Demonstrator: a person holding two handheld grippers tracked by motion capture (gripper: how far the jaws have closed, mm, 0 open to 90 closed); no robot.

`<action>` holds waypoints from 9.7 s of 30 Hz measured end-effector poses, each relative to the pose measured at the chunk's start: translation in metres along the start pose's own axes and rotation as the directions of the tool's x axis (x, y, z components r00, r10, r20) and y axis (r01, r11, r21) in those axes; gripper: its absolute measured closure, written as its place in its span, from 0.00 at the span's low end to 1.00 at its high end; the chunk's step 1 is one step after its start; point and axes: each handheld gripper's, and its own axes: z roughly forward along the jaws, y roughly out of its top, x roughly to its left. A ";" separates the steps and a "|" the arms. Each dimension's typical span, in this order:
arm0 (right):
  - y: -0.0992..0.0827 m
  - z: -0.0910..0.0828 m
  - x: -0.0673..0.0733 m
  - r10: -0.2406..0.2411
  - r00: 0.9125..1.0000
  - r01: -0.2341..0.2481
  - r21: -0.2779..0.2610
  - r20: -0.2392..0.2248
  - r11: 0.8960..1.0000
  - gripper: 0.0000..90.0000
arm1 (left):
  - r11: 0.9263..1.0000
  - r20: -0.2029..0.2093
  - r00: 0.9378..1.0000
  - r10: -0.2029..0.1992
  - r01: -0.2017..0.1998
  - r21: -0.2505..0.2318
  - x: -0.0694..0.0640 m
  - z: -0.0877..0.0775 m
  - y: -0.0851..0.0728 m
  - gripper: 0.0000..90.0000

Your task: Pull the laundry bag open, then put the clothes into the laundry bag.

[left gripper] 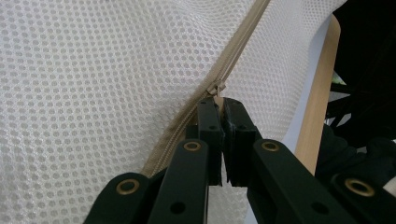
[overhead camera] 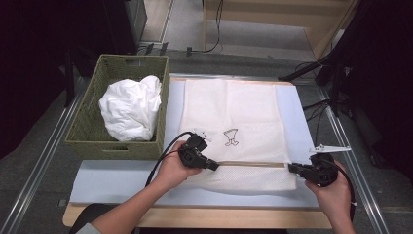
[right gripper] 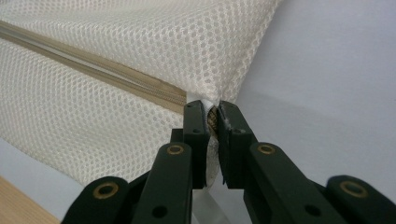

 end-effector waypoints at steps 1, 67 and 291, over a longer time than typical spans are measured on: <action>0.000 0.001 0.002 -0.008 1.000 0.008 0.003 0.006 1.000 0.93 | 1.000 0.006 1.000 0.002 -0.002 -0.001 0.000 -0.001 -0.001 0.98; 0.003 0.002 0.006 -0.001 1.000 0.000 -0.027 -0.019 1.000 0.94 | 0.997 -0.041 0.997 -0.066 0.064 -0.049 0.014 -0.029 -0.024 0.98; 0.046 0.129 0.127 -0.356 0.934 0.357 -0.025 0.019 0.934 0.14 | 0.973 -0.232 0.969 -0.082 0.027 -0.231 0.011 -0.109 -0.112 0.49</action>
